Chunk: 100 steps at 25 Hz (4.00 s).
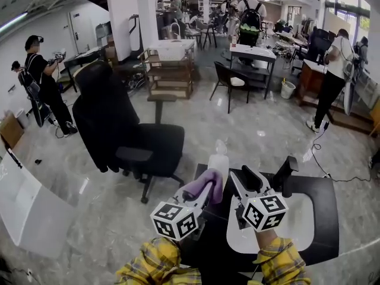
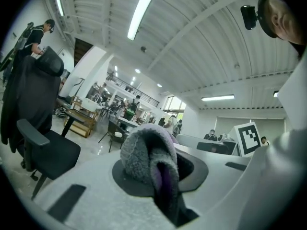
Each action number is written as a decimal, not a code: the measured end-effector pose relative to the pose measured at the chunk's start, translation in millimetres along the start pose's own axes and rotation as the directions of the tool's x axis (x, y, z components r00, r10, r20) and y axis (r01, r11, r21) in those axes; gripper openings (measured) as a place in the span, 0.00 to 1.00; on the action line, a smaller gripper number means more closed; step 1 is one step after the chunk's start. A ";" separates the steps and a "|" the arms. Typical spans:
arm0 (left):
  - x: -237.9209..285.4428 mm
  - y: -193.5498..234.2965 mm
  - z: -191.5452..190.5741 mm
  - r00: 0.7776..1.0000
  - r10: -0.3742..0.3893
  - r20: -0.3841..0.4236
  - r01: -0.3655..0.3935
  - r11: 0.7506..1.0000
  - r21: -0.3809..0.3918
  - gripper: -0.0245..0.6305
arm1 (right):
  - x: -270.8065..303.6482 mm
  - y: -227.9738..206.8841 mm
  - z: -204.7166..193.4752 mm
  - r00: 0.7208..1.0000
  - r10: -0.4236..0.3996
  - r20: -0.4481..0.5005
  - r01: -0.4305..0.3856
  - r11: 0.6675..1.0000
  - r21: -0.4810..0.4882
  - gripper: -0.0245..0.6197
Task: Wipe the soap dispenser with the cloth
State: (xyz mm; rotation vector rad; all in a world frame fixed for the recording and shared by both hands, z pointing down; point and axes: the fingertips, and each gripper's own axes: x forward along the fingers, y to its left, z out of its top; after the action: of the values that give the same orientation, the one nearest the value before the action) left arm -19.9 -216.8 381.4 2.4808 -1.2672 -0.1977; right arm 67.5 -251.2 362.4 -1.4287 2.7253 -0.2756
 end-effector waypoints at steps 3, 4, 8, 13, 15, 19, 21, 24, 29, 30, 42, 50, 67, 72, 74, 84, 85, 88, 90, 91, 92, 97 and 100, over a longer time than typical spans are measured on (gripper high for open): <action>8.9 -5.5 0.9 1.000 -0.017 -0.005 0.017 0.999 0.032 0.11 | -12.4 -9.5 -4.4 1.000 -0.028 0.001 0.028 0.999 0.039 0.31; 12.1 -5.8 -1.4 1.000 -0.020 -0.011 0.020 0.999 0.035 0.11 | -15.4 -12.5 -6.5 0.999 -0.035 0.000 0.035 0.998 0.047 0.31; 19.5 -3.8 -17.0 0.999 -0.029 -0.032 0.030 0.999 0.014 0.11 | -25.6 -20.2 -16.2 0.998 -0.054 -0.013 0.055 0.996 0.067 0.31; 19.3 -4.0 -27.2 0.998 -0.052 -0.025 0.052 0.999 -0.005 0.11 | -32.2 -23.9 -24.8 0.997 -0.066 -0.025 0.068 0.994 0.089 0.31; 17.7 -3.9 -29.1 0.998 -0.057 -0.027 0.057 0.998 -0.009 0.11 | -32.9 -22.9 -27.6 0.997 -0.067 -0.030 0.069 0.993 0.101 0.31; 14.6 -2.4 -32.5 0.997 -0.063 -0.034 0.063 0.998 -0.014 0.11 | -31.4 -19.3 -33.7 0.997 -0.064 -0.038 0.068 0.991 0.118 0.31; 13.9 -1.7 -34.6 0.997 -0.067 -0.036 0.066 0.998 -0.017 0.11 | -29.9 -18.0 -36.6 0.997 -0.062 -0.041 0.067 0.990 0.126 0.31; 12.9 -0.7 -40.2 0.996 -0.075 -0.039 0.073 0.997 -0.035 0.11 | -28.7 -16.0 -42.7 0.997 -0.058 -0.049 0.064 0.989 0.133 0.31; 10.8 1.4 -49.4 0.995 -0.083 -0.056 0.080 0.995 -0.065 0.11 | -28.1 -13.5 -51.3 0.996 -0.054 -0.066 0.063 0.987 0.145 0.31; 10.7 2.3 -53.6 0.994 -0.080 -0.069 0.076 0.995 -0.068 0.11 | -28.6 -14.0 -52.4 0.996 -0.055 -0.068 0.065 0.987 0.149 0.31; 15.9 21.9 -103.3 0.981 -0.050 -0.187 0.025 0.990 -0.137 0.11 | -37.5 -24.2 -63.4 0.994 -0.070 -0.089 0.085 0.980 0.179 0.30; 15.2 33.9 -135.9 0.962 -0.016 -0.274 -0.026 0.989 -0.147 0.11 | -42.8 -24.6 -72.0 0.992 -0.063 -0.108 0.083 0.977 0.195 0.29; 13.6 52.5 -183.7 0.903 0.020 -0.429 -0.113 0.975 -0.193 0.11 | -45.2 -18.0 -81.6 0.992 -0.025 -0.128 0.052 0.976 0.209 0.28; 15.9 54.2 -190.8 0.887 0.017 -0.461 -0.120 0.973 -0.195 0.11 | -41.5 -13.9 -80.0 0.993 0.015 -0.119 0.011 0.978 0.210 0.28; 15.6 49.3 -190.2 0.883 -0.006 -0.469 -0.102 0.974 -0.205 0.11 | -38.4 -12.3 -77.0 0.993 0.042 -0.113 -0.018 0.979 0.203 0.28; -10.7 24.6 -136.4 0.942 -0.072 -0.328 -0.019 0.963 -0.268 0.11 | -8.6 -7.2 -20.8 0.970 0.244 -0.002 -0.243 0.967 0.080 0.29; -14.4 25.0 -130.6 0.947 -0.064 -0.313 -0.022 0.964 -0.265 0.11 | -3.2 -3.6 -17.3 0.962 0.273 -0.010 -0.272 0.961 0.049 0.31; -25.4 26.0 -117.2 0.960 -0.040 -0.278 -0.034 0.966 -0.257 0.11 | 13.6 8.2 -8.8 0.926 0.376 -0.040 -0.377 0.926 -0.029 0.35; -33.7 27.7 -111.2 0.965 -0.022 -0.262 -0.045 0.968 -0.248 0.11 | 24.7 14.9 -3.1 0.897 0.438 -0.056 -0.442 0.894 -0.079 0.37; -38.2 29.2 -108.8 0.967 -0.011 -0.256 -0.053 0.969 -0.243 0.11 | 30.1 18.1 -0.7 0.882 0.466 -0.066 -0.471 0.876 -0.106 0.38; -43.1 31.0 -106.8 0.968 0.000 -0.251 -0.062 0.969 -0.239 0.11 | 35.2 21.1 0.9 0.867 0.492 -0.080 -0.498 0.857 -0.132 0.39; -67.2 38.1 -96.2 0.973 0.059 -0.225 -0.112 0.966 -0.233 0.11 | 53.7 36.1 2.3 0.766 0.620 -0.167 -0.643 0.741 -0.193 0.42; -76.2 39.1 -90.9 0.973 0.081 -0.215 -0.131 0.964 -0.230 0.11 | 63.2 40.9 -1.4 0.707 0.672 -0.219 -0.707 0.679 -0.198 0.42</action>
State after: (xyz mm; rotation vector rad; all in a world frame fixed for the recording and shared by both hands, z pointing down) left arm -69.3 -154.5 477.7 2.1581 -1.2081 -0.0638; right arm -1.9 -280.1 358.7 -0.2868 3.2510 0.0581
